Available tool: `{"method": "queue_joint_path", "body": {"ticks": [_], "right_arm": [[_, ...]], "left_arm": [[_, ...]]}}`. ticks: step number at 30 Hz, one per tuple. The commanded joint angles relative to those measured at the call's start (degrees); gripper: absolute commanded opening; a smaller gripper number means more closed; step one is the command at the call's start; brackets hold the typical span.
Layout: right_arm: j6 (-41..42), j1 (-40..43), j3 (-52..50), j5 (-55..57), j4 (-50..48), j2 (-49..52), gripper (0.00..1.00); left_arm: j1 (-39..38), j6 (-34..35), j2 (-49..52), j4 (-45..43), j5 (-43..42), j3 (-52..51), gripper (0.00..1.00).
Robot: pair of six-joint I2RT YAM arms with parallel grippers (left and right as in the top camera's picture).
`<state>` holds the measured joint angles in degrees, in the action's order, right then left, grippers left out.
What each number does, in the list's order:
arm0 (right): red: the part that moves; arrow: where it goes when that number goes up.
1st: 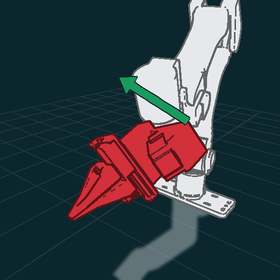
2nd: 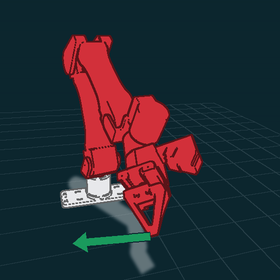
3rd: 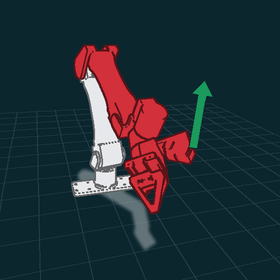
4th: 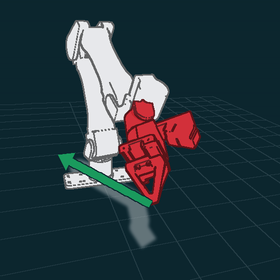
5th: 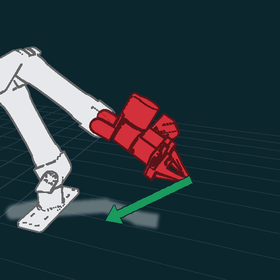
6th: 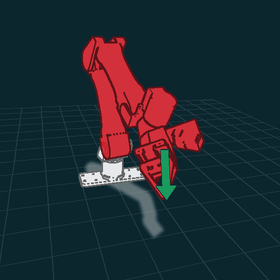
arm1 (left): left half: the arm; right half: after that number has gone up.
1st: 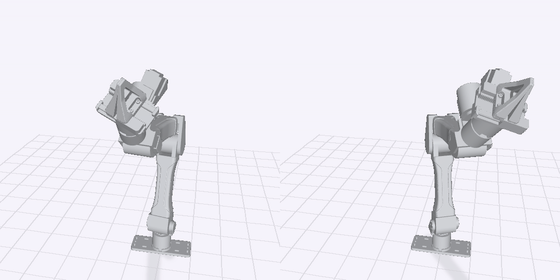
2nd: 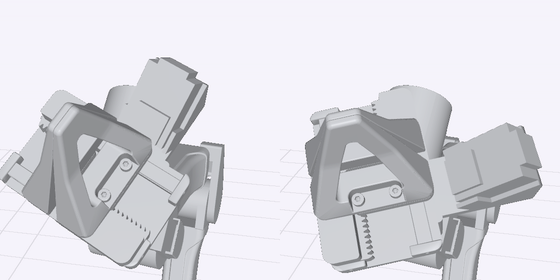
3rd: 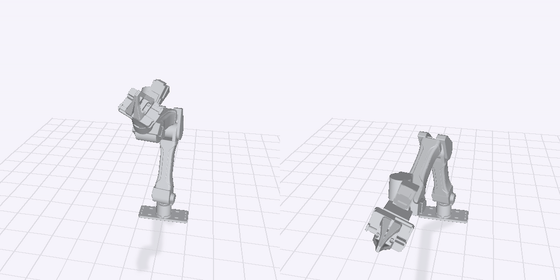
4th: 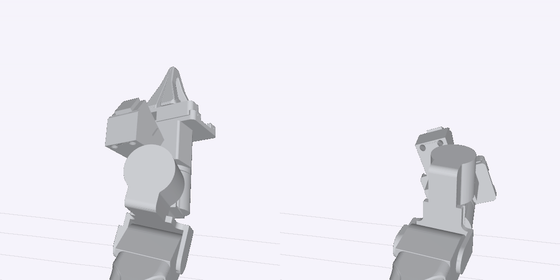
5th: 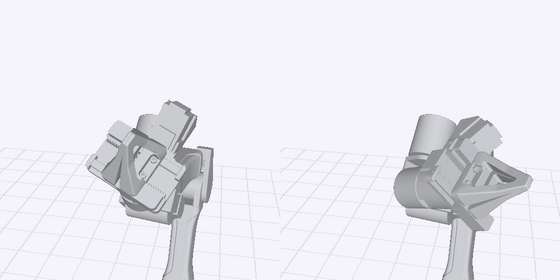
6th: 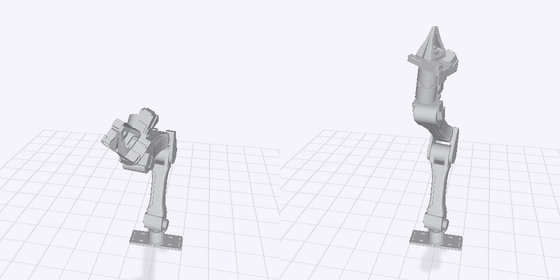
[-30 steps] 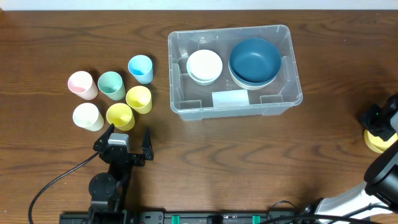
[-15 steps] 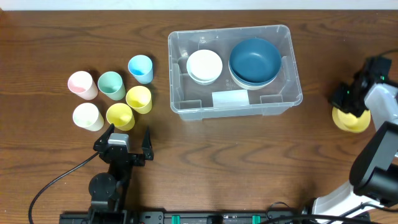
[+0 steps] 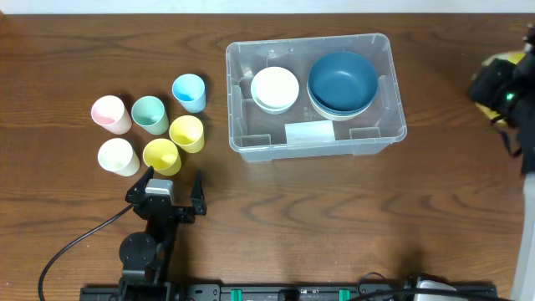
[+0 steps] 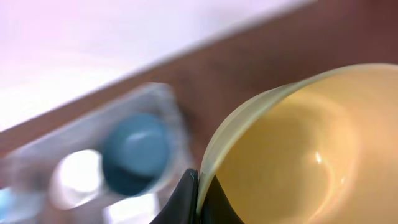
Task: Pack container
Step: 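Carry the yellow bowl into the bin onto the white bowls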
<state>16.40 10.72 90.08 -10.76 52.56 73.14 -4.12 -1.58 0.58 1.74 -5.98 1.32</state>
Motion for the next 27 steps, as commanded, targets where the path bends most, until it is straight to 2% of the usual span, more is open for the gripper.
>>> {"method": "queue_joint_path", "body": {"ticks": [1,7,11,19,27], "right_arm": [[-0.83,-7.89,0.24,-4.26,-1.14,-0.94,0.02],[-2.34,-25.83,0.07,-1.42,-6.88,3.15,0.03],[-3.93,-33.18,0.07,0.48,-10.16,9.18,0.03],[-7.96,-42.80,0.07,1.42,-19.10,25.53,0.03],[-8.81,-45.55,0.07,2.38,-25.33,36.39,0.03]], "left_arm": [[0.35,-0.74,-0.35,1.86,-0.70,-1.09,0.98],[0.35,-0.74,-0.35,1.86,-0.70,-1.09,0.98],[0.35,-0.74,-0.35,1.86,-0.70,-1.09,0.98],[0.35,-0.74,-0.35,1.86,-0.70,-1.09,0.98],[0.35,-0.74,-0.35,1.86,-0.70,-1.09,0.98]]}}
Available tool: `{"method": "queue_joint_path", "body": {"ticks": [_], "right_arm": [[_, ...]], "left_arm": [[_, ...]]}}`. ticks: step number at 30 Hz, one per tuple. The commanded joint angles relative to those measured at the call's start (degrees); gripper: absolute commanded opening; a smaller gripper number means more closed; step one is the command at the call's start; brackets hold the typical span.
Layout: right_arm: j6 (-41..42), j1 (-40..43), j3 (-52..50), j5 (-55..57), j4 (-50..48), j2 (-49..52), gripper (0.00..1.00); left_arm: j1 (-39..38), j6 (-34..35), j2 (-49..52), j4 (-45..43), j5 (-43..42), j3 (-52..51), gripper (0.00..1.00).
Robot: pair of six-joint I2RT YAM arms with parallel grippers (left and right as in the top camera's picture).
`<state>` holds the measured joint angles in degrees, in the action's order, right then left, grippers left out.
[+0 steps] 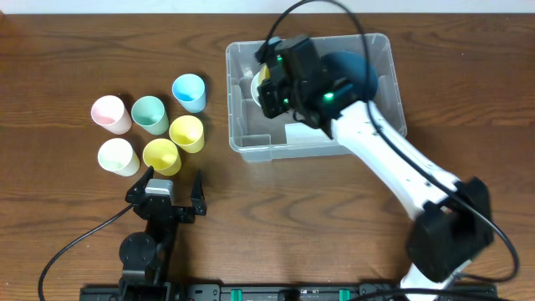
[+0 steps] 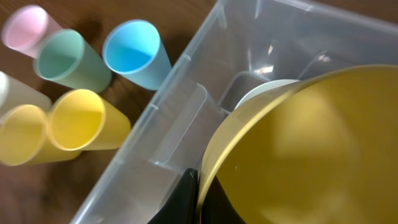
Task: Pack container
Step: 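Carry the yellow bowl into the bin onto the white bowls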
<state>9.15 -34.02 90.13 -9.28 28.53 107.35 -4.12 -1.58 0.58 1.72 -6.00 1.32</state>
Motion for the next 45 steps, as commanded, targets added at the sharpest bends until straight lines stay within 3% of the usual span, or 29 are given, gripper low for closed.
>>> {"method": "queue_joint_path", "body": {"ticks": [1,8,26,27,29,31,32,42,45], "right_arm": [[-1.55,-0.98,0.02,0.90,-1.88,3.21,0.03],[-1.88,-1.16,0.02,0.94,-5.20,8.09,0.03],[-4.11,-0.76,0.02,6.08,-9.03,9.42,0.07],[-4.11,-0.76,0.02,6.08,-9.01,9.64,0.13],[-4.11,-0.76,0.02,6.08,-8.98,9.97,0.39],[-4.11,-0.76,0.02,6.08,-8.98,9.99,0.54],[-4.11,-0.76,0.02,6.10,-9.01,9.99,0.55],[-4.13,-0.92,0.33,4.98,-8.37,7.32,0.53],[-4.11,-0.61,0.37,5.01,-8.39,6.14,0.45]], "left_arm": [[0.35,-0.74,-0.35,1.88,-0.68,-1.09,0.98],[0.35,-0.74,-0.35,1.88,-0.68,-1.09,0.98],[0.35,-0.74,-0.35,1.88,-0.68,-1.09,0.98],[0.35,-0.74,-0.35,1.88,-0.68,-1.09,0.98],[0.35,-0.74,-0.35,1.88,-0.68,-1.09,0.98],[0.35,-0.74,-0.35,1.88,-0.68,-1.09,0.98],[0.35,-0.74,-0.35,1.88,-0.68,-1.09,0.98],[0.35,-0.74,-0.35,1.88,-0.68,-1.09,0.98],[0.35,-0.74,-0.35,1.88,-0.68,-1.09,0.98]]}}
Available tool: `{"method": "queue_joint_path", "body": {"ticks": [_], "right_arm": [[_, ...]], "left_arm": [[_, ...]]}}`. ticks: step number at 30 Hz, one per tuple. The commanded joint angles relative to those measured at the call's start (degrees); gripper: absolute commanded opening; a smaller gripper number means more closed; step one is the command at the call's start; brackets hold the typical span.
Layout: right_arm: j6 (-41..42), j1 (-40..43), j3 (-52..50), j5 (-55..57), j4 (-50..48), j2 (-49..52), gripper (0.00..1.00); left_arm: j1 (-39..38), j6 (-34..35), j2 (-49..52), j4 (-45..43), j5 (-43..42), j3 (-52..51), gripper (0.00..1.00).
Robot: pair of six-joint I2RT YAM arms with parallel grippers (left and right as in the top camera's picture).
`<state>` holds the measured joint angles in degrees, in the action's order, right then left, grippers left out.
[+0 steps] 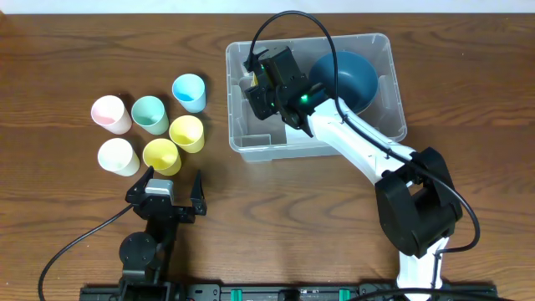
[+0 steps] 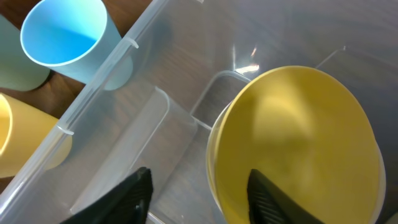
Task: Pack container
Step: 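Carry the yellow bowl into the bin onto the white bowls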
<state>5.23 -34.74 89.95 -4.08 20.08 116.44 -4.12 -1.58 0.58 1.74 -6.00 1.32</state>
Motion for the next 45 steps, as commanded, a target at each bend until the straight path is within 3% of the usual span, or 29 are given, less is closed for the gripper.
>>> {"method": "queue_joint_path", "body": {"ticks": [1,4,19,45], "right_arm": [[-0.15,0.28,0.55,-0.22,0.11,-2.97,0.41],[0.04,0.59,0.28,-0.22,0.48,-2.86,0.33],[-0.17,0.70,-0.31,1.25,0.42,1.40,0.24],[-1.66,1.46,0.52,1.40,-0.11,2.43,0.21]], "left_arm": [[0.35,-0.74,-0.35,1.86,-0.68,-1.09,0.98],[0.35,-0.74,-0.35,1.86,-0.68,-1.09,0.98],[0.35,-0.74,-0.35,1.86,-0.68,-1.09,0.98],[0.35,-0.74,-0.35,1.86,-0.68,-1.09,0.98]]}}
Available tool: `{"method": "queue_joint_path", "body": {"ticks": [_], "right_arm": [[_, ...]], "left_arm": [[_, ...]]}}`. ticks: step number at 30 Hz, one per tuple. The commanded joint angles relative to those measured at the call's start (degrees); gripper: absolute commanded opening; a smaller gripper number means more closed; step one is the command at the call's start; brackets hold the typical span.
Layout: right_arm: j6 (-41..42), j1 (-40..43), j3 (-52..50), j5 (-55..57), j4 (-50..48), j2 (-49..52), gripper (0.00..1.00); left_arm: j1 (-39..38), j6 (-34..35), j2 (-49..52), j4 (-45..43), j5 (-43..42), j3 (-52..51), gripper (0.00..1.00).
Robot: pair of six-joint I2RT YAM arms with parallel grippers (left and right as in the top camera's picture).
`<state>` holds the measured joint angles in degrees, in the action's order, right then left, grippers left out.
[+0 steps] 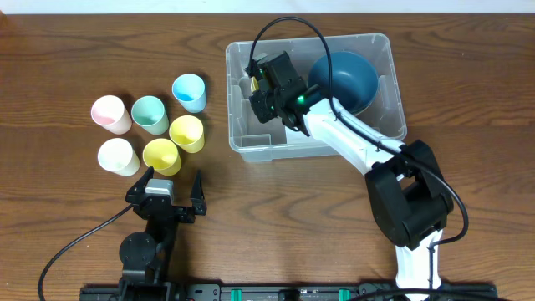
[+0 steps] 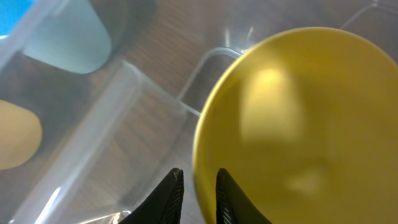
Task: Pack container
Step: 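Carry the yellow bowl into the bin onto the white bowls, then release the yellow bowl and withdraw the right gripper to rest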
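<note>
A yellow bowl (image 2: pixel 298 118) lies in the left half of the clear plastic container (image 1: pixel 393 92), filling most of the right wrist view. My right gripper (image 2: pixel 199 193) is low over it, its fingers narrowly apart on either side of the bowl's left rim, with a gap showing beside the left one. In the overhead view the right wrist (image 1: pixel 276 84) hides the bowl. A stack of dark blue bowls (image 1: pixel 347 79) fills the container's right half. My left gripper (image 1: pixel 170 186) rests open near the front edge.
Left of the container stand several cups: pink (image 1: pixel 111 114), green (image 1: pixel 150 114), blue (image 1: pixel 189 92), two yellow (image 1: pixel 186 133) (image 1: pixel 160 155) and cream (image 1: pixel 118 156). The container's inner ribs and wall (image 2: pixel 143 87) lie close on the right gripper's left.
The right gripper's fingers, then spread wide beside the yellow bowl, now stand close together astride its left rim. The wrist camera sits nearer the bowl. The left arm has not moved.
First my right gripper held the yellow bowl far right of the table. Then it held it over the container's left half, above a white bowl. Then the bowl lay in the container with the fingers wide open. Now the fingers have narrowed round its rim.
</note>
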<state>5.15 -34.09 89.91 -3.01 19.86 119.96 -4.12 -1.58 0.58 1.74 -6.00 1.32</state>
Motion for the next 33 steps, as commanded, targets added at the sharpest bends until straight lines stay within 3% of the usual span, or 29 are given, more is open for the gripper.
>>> {"method": "queue_joint_path", "body": {"ticks": [1,9,23,33], "right_arm": [[-1.62,0.81,0.98,0.79,0.11,-1.90,0.21],[-1.60,1.07,2.93,2.54,0.13,-2.95,0.25],[-1.64,0.70,2.93,2.60,2.27,-2.64,0.11],[-2.29,0.70,2.86,2.58,3.41,-2.62,0.08]], "left_arm": [[0.35,-0.74,-0.35,1.86,-0.68,-1.09,0.98],[0.35,-0.74,-0.35,1.86,-0.68,-1.09,0.98],[0.35,-0.74,-0.35,1.86,-0.70,-1.09,0.98],[0.35,-0.74,-0.35,1.86,-0.68,-1.09,0.98]]}}
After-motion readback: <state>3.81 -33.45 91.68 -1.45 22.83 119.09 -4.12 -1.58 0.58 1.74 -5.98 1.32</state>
